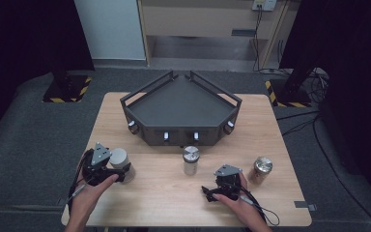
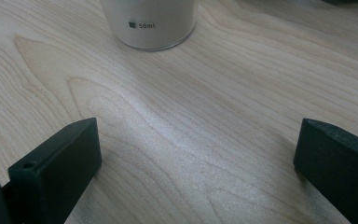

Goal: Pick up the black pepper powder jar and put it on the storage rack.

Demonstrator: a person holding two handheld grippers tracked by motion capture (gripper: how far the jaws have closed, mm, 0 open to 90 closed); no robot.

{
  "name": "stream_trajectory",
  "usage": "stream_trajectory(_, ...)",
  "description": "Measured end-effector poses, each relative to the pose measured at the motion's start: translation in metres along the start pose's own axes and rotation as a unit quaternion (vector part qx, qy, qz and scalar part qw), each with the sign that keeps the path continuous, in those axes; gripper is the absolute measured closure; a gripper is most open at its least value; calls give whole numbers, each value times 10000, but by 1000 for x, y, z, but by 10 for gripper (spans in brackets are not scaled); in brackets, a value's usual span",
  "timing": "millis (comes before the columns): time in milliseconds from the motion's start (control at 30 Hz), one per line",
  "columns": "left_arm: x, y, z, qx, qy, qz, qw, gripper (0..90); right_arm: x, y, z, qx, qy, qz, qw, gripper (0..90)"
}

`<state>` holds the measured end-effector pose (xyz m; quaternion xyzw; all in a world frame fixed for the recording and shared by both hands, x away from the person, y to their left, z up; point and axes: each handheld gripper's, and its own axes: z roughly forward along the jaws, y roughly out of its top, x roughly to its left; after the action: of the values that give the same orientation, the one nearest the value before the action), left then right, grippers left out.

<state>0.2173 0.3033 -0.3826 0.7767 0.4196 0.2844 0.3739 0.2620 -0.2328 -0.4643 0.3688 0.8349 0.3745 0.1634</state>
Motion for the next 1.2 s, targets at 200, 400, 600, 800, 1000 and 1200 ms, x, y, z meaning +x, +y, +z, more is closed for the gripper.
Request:
stream_trajectory(200,0,-7,6,6,-33,19,10000,48,0,0,0,1,1,0,10000,8)
stream_trajectory(400,0,-12,10,-93,-72,-80,9999,71,0,0,0,0,1,1,10000,8)
stream_trajectory(600,-2,-16,13,-229,-32,-160,9996,128,0,0,0,0,1,1,10000,8)
stream_trajectory(800,-1,-22,14,-376,-57,-262,9989,266,0,0,0,-1,2,0,10000,8)
stream_trajectory(1000,-2,-22,14,-382,-38,-260,9989,322,0,0,0,-1,3,-1,10000,8)
stream_trajectory(1200,-2,-19,14,-355,-60,-250,9990,324,-1,0,0,1,34,-24,10000,9)
